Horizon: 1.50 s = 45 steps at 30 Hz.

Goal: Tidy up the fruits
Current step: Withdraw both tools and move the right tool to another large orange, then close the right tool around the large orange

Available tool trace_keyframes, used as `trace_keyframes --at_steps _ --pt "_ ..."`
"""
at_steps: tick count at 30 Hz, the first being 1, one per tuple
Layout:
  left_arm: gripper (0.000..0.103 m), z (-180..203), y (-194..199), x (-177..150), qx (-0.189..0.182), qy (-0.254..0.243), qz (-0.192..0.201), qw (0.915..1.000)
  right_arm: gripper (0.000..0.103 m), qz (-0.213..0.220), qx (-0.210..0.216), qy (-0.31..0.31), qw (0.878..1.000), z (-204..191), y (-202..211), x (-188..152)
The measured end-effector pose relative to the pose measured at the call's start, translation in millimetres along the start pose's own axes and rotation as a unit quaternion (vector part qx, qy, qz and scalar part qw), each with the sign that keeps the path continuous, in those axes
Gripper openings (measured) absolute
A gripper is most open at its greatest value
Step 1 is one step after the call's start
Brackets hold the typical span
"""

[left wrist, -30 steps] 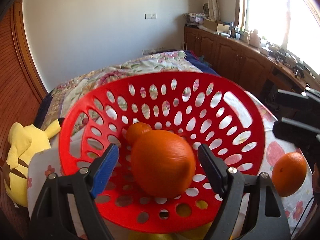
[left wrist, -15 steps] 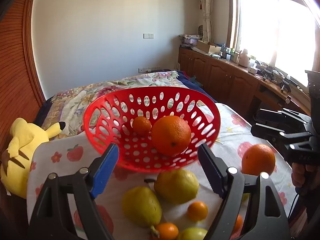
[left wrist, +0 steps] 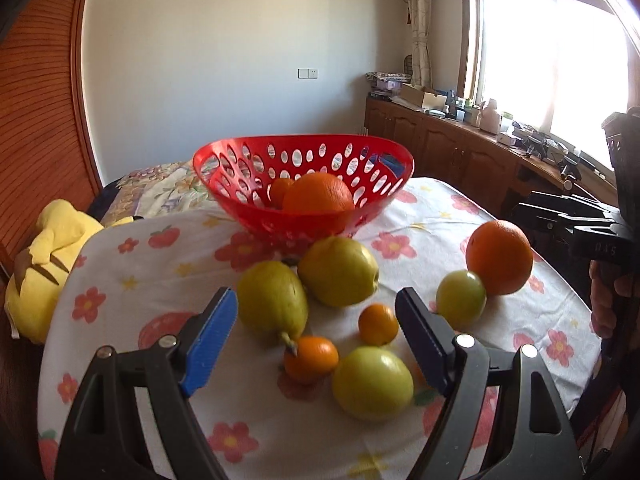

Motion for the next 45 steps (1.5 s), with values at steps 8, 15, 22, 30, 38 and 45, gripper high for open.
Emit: trace_keyframes --at_steps 8,15,22,30,38,45 --pt "0.081 9 8 -28 -0.002 0.013 -0.005 0.9999 0.081 -0.005 -0.01 -0.003 1.0 -2 7 -22" --pt "0.081 16 9 -43 0.0 0.014 -0.005 0.9999 0.086 -0.008 -0.013 -0.011 1.0 0 5 -30" --pt "0.081 15 6 -48 0.004 0.011 -0.001 0.9999 0.087 -0.019 -0.026 -0.015 0.999 6 -5 -38" --pt "0.081 15 6 -49 0.0 0.014 0.001 0.9999 0.088 -0.04 -0.03 -0.022 0.999 12 -21 -46" --pt "0.081 14 6 -49 -0.001 0.015 0.0 0.9999 0.092 -0.057 -0.014 -0.037 0.998 15 -39 -47" --pt "0.081 15 5 -49 -0.001 0.014 -0.002 0.9999 0.092 -0.063 0.007 -0.065 0.996 18 -49 -49"
Point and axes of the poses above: each gripper's, at about its wrist camera, not at the fingertips, and y roughly against the way its jaws point, z to its right, x to its top, the point moved 8 cm from there along -y, roughly the way its jaws point, and after that the axes turned 13 degrees about x, right-handed, at the moved point
